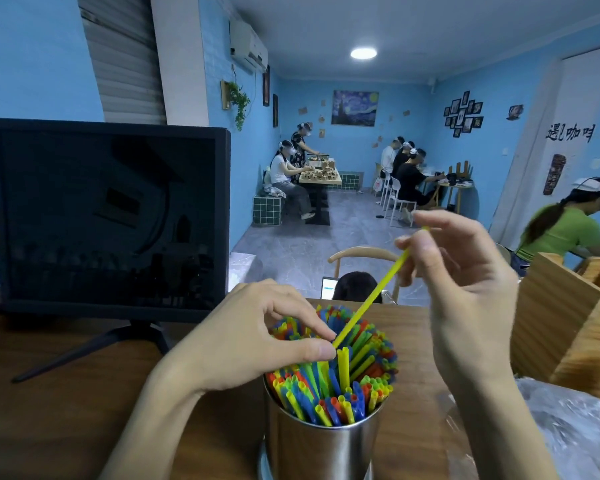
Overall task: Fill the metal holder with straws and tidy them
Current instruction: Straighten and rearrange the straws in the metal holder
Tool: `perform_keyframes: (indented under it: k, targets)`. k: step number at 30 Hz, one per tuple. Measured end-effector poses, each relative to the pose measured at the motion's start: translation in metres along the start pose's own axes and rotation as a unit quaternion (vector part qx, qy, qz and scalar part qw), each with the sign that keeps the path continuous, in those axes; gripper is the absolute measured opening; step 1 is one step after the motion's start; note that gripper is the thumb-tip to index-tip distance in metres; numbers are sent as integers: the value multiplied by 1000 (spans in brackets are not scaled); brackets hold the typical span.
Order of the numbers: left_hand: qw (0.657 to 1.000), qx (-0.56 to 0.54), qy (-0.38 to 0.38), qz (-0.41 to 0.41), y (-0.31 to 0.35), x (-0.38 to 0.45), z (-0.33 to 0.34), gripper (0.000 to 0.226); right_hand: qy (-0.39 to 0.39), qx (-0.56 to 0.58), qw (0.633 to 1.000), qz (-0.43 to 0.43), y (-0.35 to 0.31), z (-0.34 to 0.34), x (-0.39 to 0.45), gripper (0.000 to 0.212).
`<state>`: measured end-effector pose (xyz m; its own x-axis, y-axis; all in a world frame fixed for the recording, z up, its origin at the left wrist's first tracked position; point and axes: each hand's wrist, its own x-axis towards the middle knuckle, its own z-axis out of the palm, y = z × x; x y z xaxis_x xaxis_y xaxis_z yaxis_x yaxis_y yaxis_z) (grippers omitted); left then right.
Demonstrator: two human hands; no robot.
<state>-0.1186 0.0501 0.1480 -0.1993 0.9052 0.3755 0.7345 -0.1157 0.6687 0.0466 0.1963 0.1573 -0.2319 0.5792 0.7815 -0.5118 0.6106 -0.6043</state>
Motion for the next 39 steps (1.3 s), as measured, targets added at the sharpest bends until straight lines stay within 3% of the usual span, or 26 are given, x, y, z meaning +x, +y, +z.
perform_keyframes:
  k: [8,13,15,18,22,25,27,33,39]
  targets:
    - [994,-75,81,-27,-1,0,-1,16,151,53,986,34,9,-6,4,10]
    - [965,-106,239,32,-2,3,-2,9,143,93,982,83,14,-10,8,9]
    - [917,-209,338,43,-3,4,-7,9,77,65,988,118,15,-13,9,12]
    - [846,-333,413,51,-6,2,-18,17,-108,16,983,149,11,-16,6,14]
    - [814,-380,435,60,3,1,-21,35,-322,-65,931,158,8,-8,-1,13]
    - [822,-375,424,67,11,2,-14,30,-397,-155,893,148,11,1,-7,7]
    - [845,-344,403,73,14,5,-6,29,-414,-183,881,140,12,5,-9,10]
    - [941,-220,250,62,9,10,16,27,-370,-126,912,128,3,4,-8,12]
    - [974,-148,166,39,-3,12,19,17,-420,-186,880,119,0,4,-9,16]
